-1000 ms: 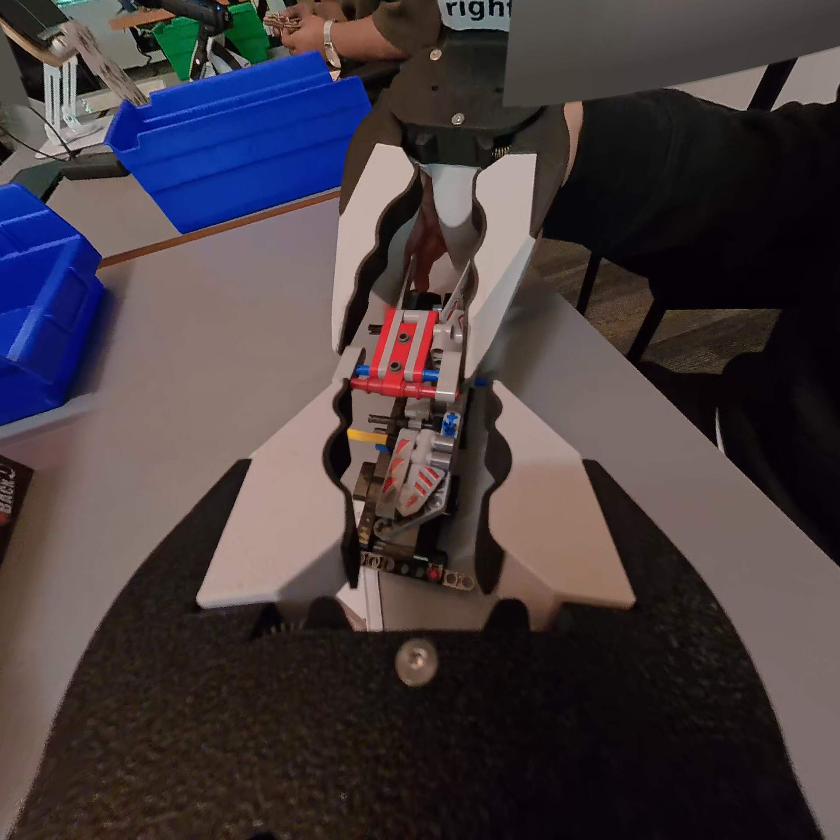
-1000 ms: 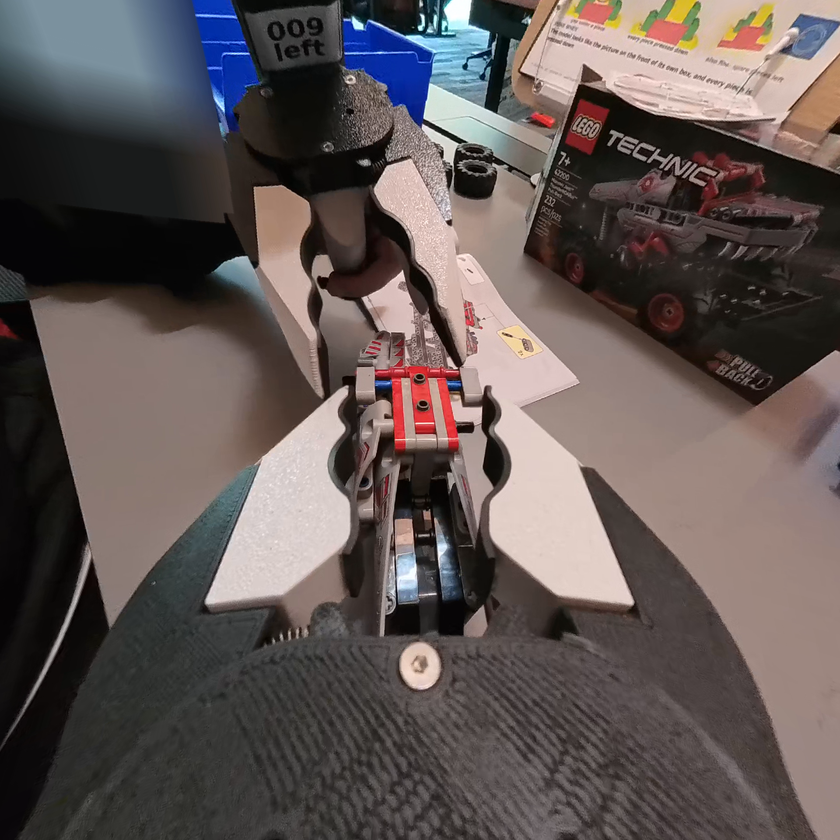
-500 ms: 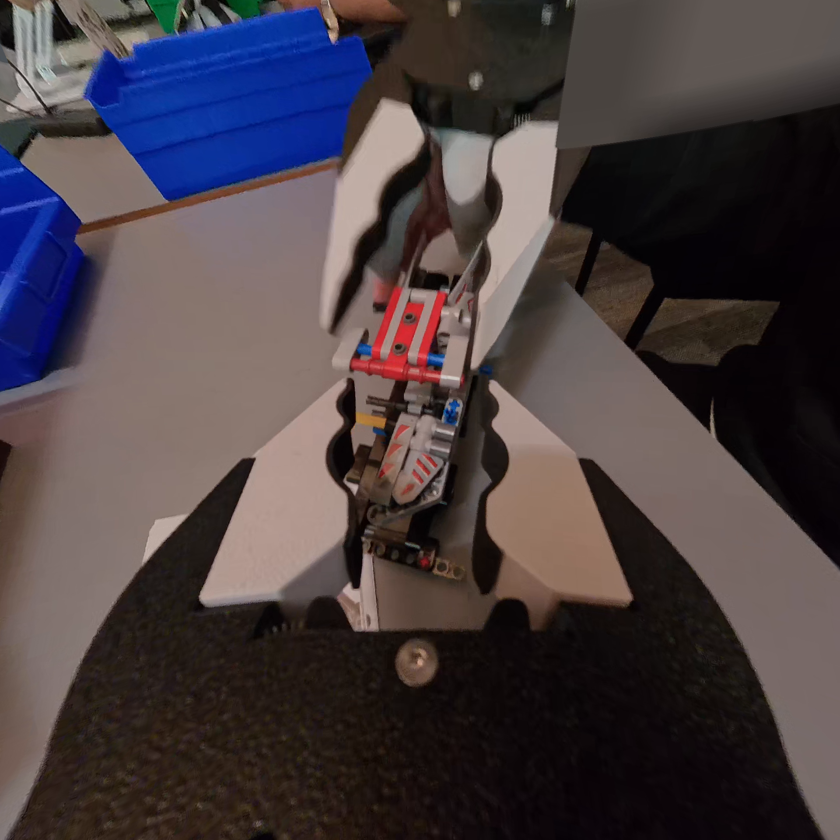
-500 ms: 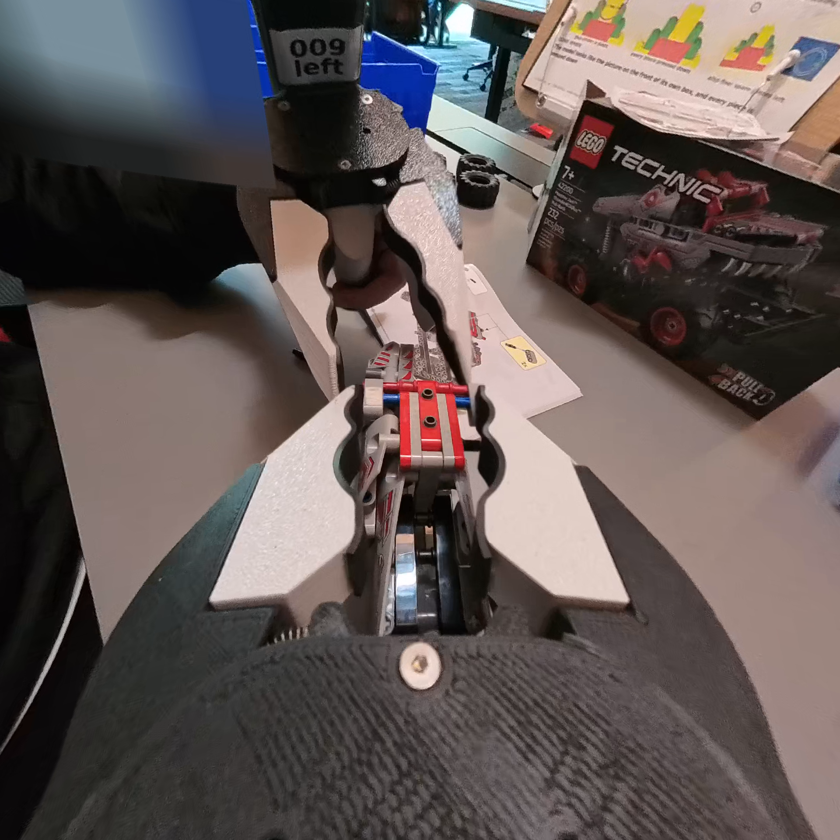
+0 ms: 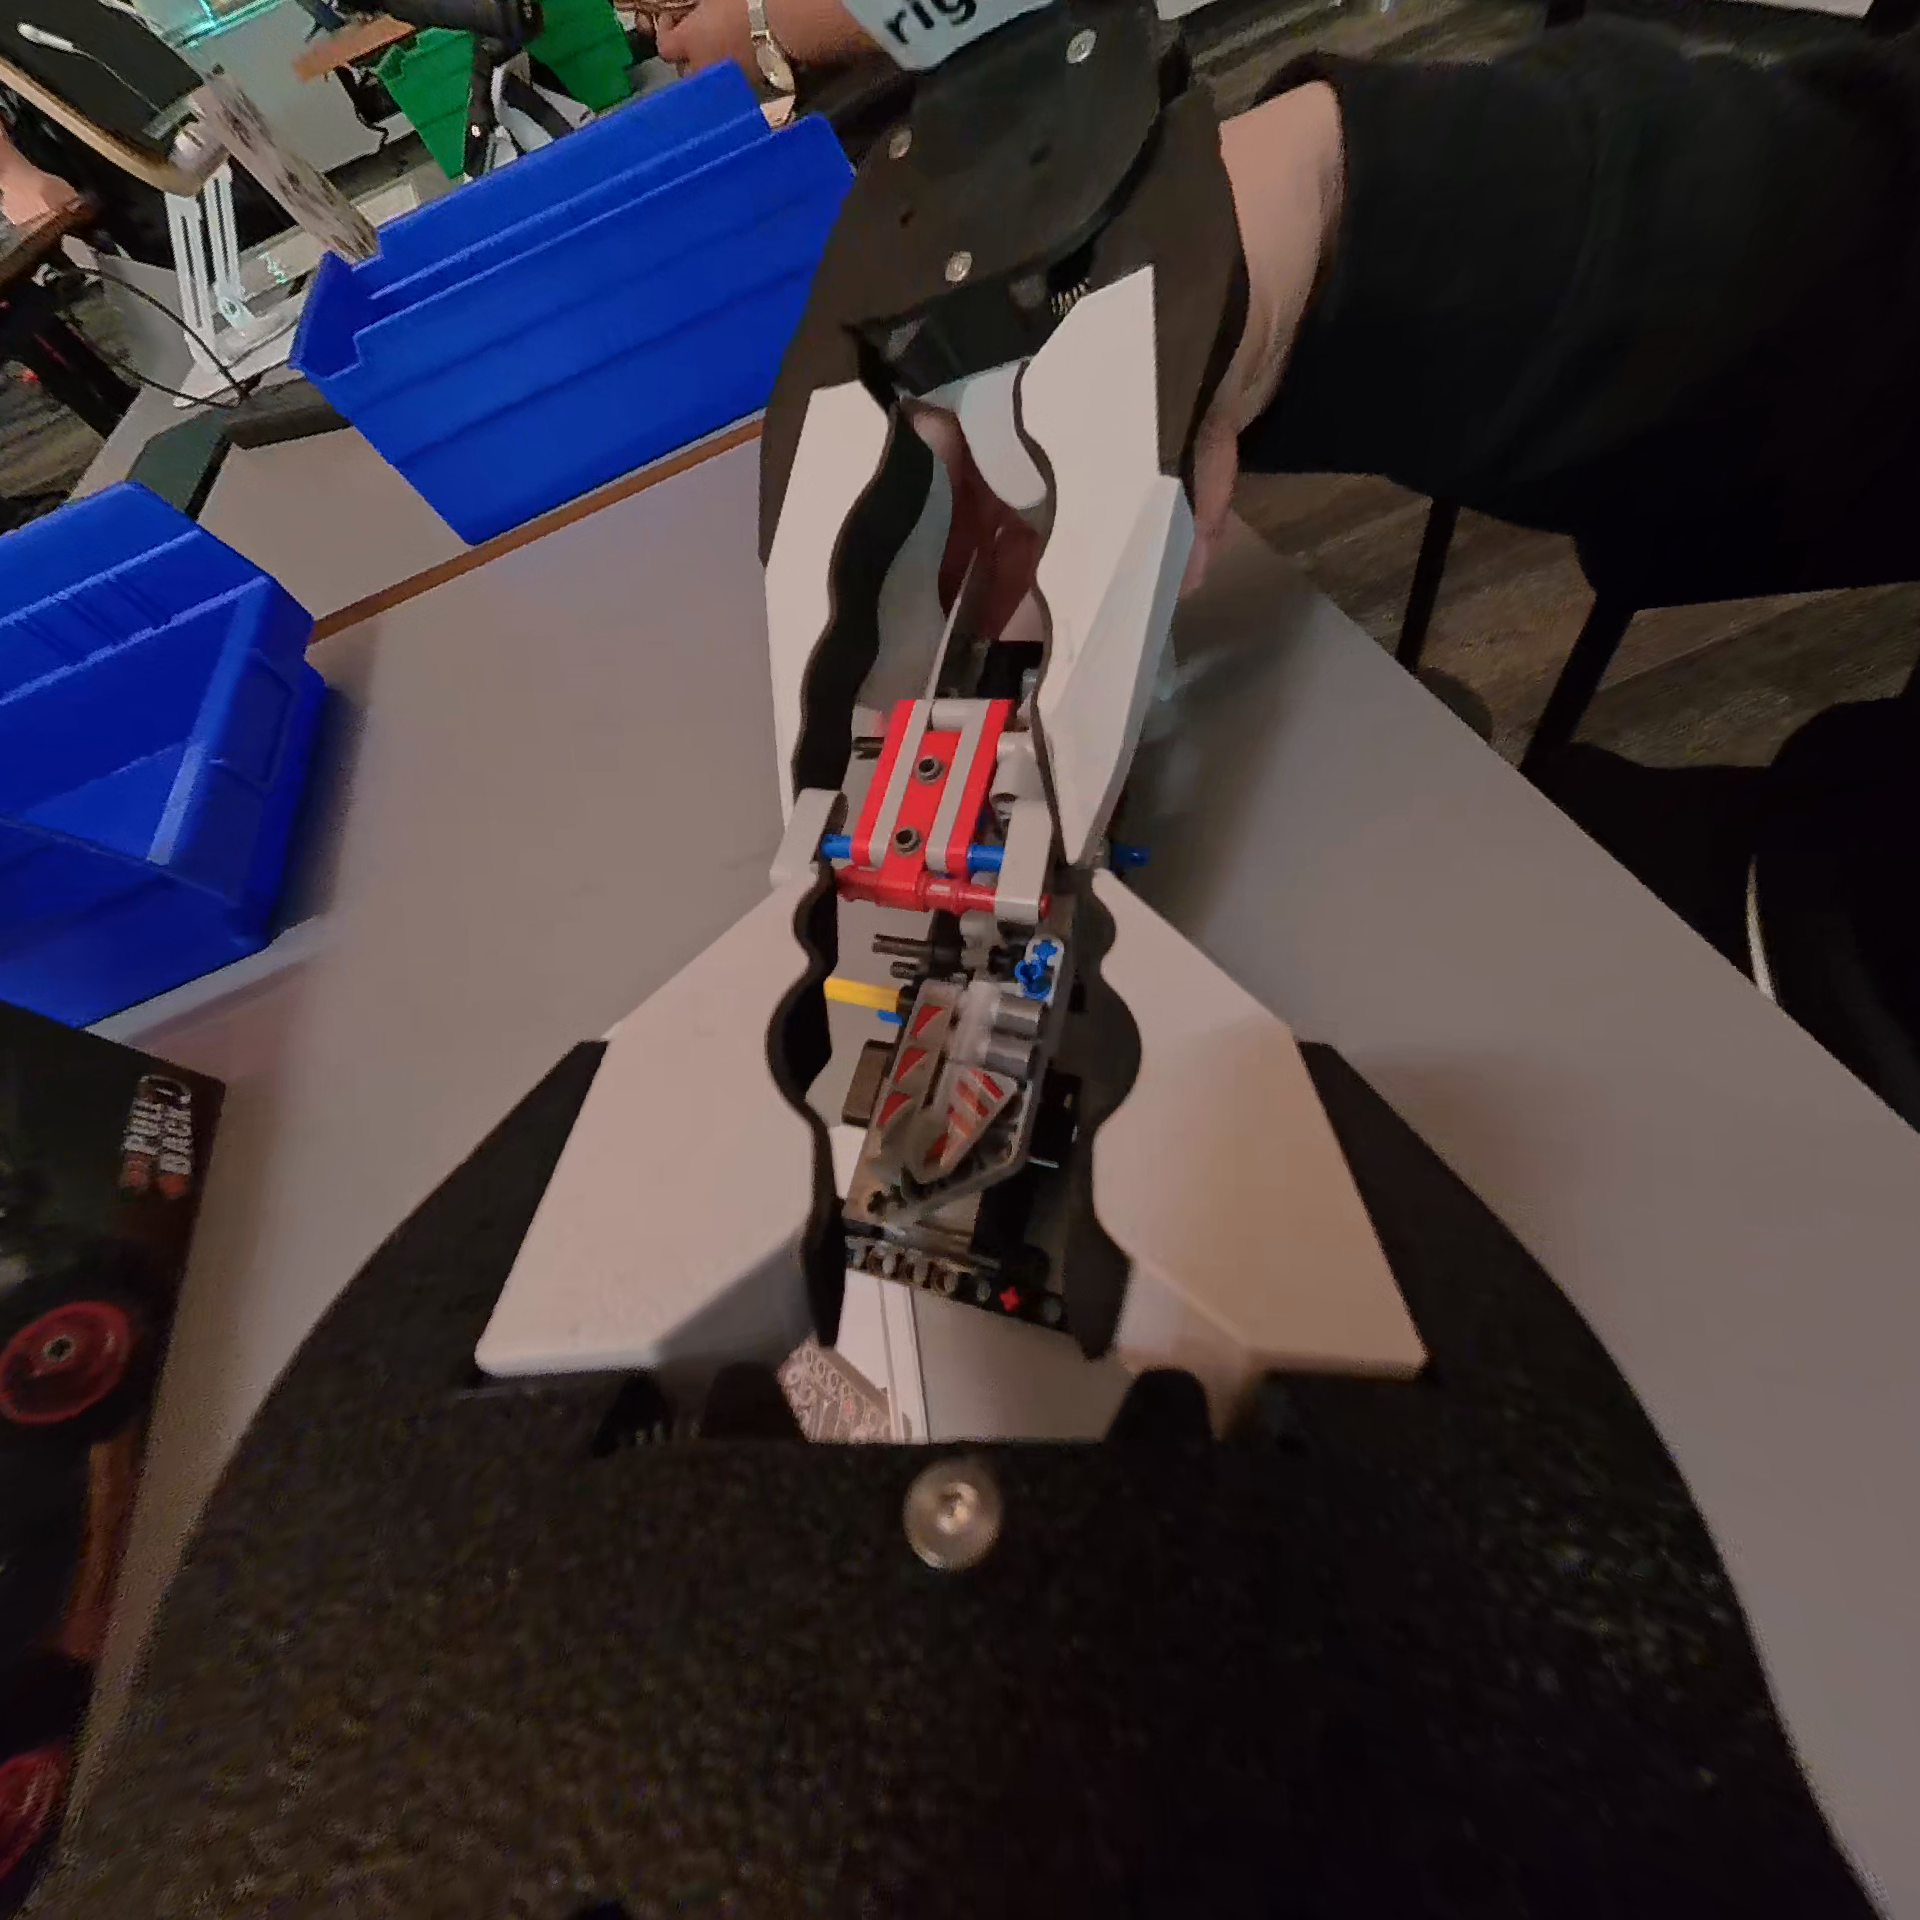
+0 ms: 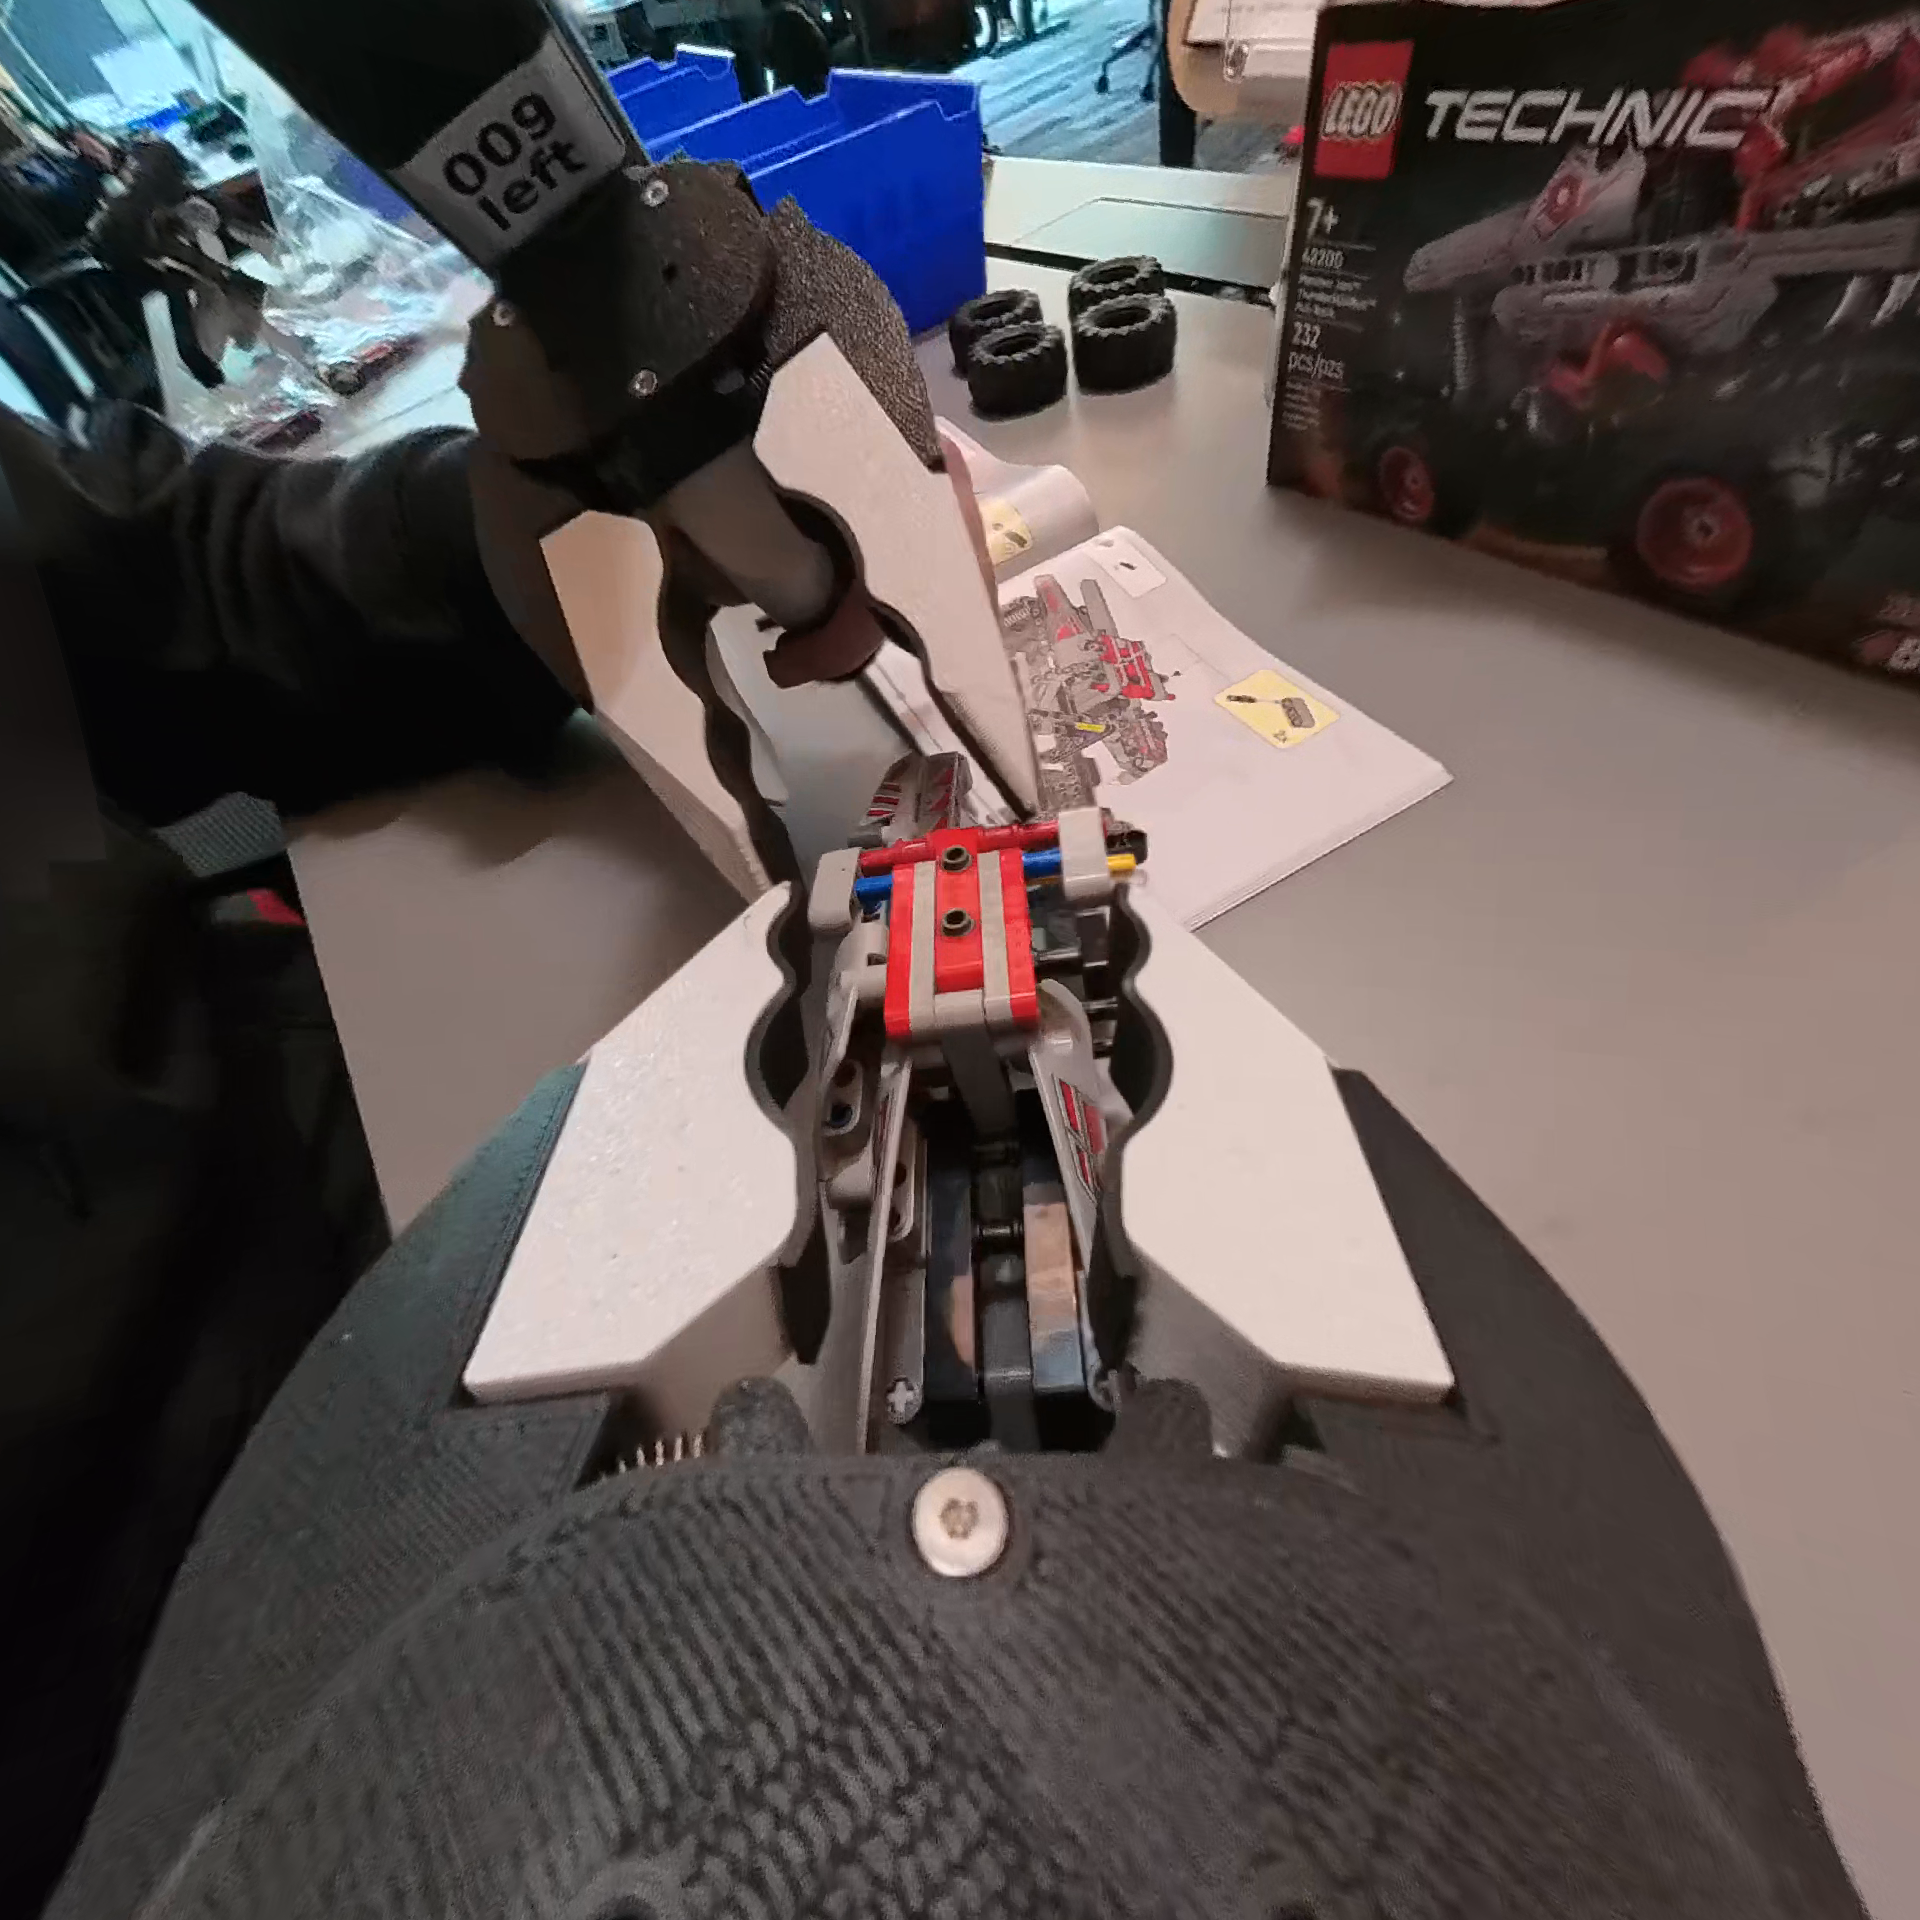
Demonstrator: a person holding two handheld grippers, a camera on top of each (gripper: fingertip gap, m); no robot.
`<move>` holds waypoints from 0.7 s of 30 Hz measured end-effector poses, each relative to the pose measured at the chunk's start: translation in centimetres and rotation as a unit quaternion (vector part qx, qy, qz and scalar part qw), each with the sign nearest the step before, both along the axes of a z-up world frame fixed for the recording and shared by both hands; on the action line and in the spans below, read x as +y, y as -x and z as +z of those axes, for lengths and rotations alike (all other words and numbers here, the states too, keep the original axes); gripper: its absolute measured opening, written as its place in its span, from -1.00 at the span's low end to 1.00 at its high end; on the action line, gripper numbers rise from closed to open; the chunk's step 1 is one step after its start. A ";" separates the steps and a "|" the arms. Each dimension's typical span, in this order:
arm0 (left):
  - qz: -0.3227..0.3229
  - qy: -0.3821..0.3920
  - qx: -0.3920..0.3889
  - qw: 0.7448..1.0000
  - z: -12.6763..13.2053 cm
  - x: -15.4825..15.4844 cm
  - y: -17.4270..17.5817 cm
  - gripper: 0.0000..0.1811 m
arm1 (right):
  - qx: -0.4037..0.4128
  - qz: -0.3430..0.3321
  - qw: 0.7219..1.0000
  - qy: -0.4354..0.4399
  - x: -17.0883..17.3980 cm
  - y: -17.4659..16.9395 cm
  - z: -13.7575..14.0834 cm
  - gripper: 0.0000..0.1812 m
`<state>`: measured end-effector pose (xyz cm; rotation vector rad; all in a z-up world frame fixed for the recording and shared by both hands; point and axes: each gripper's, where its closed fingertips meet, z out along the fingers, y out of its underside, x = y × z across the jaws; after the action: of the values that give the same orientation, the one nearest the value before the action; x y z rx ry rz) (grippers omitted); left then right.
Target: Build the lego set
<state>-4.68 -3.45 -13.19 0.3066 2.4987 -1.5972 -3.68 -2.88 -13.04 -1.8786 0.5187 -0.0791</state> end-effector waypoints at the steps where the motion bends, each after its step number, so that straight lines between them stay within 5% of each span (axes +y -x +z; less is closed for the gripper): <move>1: 0.000 -0.003 -0.003 1.000 0.0 0.0 0.0 -0.53 | -0.013 0.000 1.000 0.006 0.0 0.0 0.1 -0.38; 21: 0.011 -0.013 -0.020 1.000 -0.2 -0.2 0.0 -0.53 | -0.096 0.011 0.993 0.065 -0.1 0.1 0.2 -0.39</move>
<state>-4.69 -3.61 -13.35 0.3108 2.4868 -1.5360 -3.74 -3.00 -12.84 -1.9777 0.3686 -0.2815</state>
